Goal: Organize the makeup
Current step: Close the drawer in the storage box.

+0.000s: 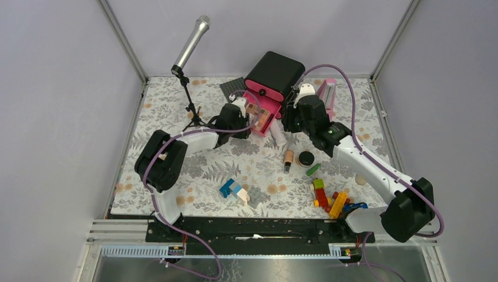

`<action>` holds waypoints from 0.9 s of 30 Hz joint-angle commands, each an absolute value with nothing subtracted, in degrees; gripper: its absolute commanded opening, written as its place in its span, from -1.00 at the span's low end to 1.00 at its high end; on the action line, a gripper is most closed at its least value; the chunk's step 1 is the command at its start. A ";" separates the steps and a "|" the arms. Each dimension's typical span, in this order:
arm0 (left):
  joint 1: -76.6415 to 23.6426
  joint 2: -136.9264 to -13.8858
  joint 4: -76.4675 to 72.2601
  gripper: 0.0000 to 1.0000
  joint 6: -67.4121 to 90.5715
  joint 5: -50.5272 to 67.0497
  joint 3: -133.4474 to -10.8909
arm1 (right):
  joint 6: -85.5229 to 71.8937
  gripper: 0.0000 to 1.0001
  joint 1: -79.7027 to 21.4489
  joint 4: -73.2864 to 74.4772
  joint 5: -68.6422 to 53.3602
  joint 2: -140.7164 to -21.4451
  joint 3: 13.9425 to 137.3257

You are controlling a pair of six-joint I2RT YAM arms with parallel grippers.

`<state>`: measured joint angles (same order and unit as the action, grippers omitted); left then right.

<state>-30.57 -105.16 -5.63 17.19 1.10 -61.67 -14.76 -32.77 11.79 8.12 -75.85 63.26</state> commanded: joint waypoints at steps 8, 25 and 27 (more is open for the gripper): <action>-30.56 -99.90 -10.10 -0.53 16.88 1.23 -68.09 | -14.74 -0.21 -32.95 11.42 10.02 -73.55 62.23; -30.58 -107.96 -13.88 -0.57 15.47 0.66 -75.82 | -14.67 -0.20 -32.96 12.37 11.11 -71.93 61.96; -30.59 -108.98 -13.97 -0.57 15.54 0.72 -76.88 | -14.67 -0.20 -32.94 12.52 11.25 -71.90 61.91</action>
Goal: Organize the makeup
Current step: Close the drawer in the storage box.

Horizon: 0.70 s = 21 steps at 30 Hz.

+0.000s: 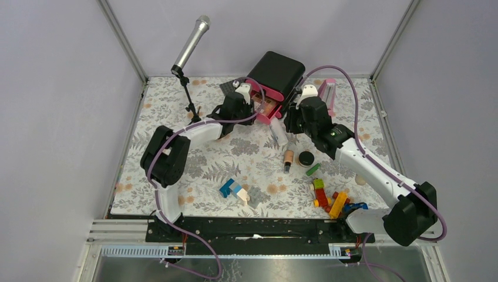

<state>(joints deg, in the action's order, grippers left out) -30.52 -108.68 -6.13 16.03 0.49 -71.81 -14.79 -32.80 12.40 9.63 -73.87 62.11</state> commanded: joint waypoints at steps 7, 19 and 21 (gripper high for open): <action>-30.57 -111.35 -16.41 -0.56 16.97 -1.43 -78.69 | -14.97 -0.19 -32.95 12.54 11.16 -71.60 61.38; -30.50 -117.27 -19.42 -0.56 19.15 -1.58 -84.04 | -15.09 -0.19 -32.92 13.52 11.93 -70.06 60.93; -30.50 -117.95 -20.22 -0.56 19.50 -1.79 -84.41 | -15.08 -0.19 -32.95 13.60 12.12 -69.90 60.89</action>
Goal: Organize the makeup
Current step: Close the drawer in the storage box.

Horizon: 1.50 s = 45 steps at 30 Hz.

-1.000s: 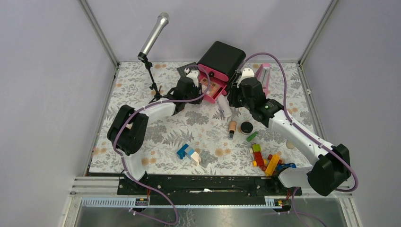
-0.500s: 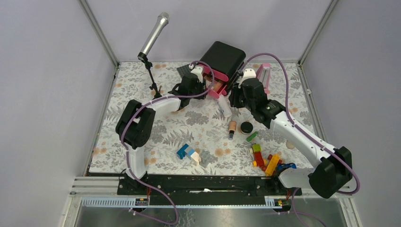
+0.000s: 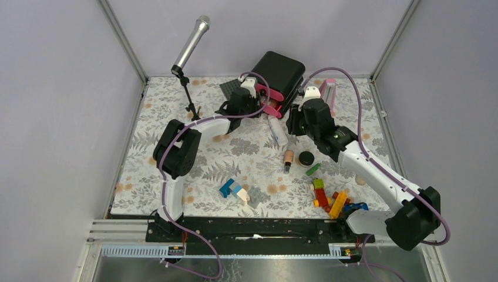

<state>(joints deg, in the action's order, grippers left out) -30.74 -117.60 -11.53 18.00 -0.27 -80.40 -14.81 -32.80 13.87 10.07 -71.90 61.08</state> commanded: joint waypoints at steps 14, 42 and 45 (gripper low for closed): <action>-30.40 -122.68 -26.68 -0.52 24.99 -1.35 -85.85 | -14.92 -0.19 -32.93 14.27 13.51 -68.45 60.10; -29.88 -119.78 -29.53 0.14 28.93 -0.79 -82.62 | -13.85 -0.17 -32.85 16.26 15.68 -66.43 60.16; -29.88 -116.56 -29.68 0.16 28.92 -0.60 -79.66 | -13.78 -0.17 -32.87 16.69 15.90 -66.04 60.42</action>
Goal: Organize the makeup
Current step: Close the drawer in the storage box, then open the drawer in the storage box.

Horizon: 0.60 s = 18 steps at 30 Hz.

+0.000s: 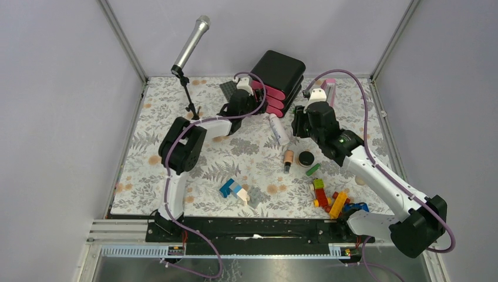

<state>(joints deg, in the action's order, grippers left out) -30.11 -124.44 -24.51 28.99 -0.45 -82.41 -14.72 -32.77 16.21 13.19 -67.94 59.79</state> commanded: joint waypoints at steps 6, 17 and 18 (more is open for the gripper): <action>-29.97 -107.70 -27.98 0.27 30.26 -2.03 -72.62 | -14.54 -0.09 -32.86 18.26 16.35 -64.75 60.06; -29.73 -95.18 -19.80 0.40 32.57 -3.81 -62.43 | -19.36 0.05 -32.78 21.62 13.49 -60.96 57.40; -29.71 -95.56 -19.89 0.41 32.19 -3.06 -62.25 | -19.85 0.05 -32.79 21.85 12.94 -60.61 57.13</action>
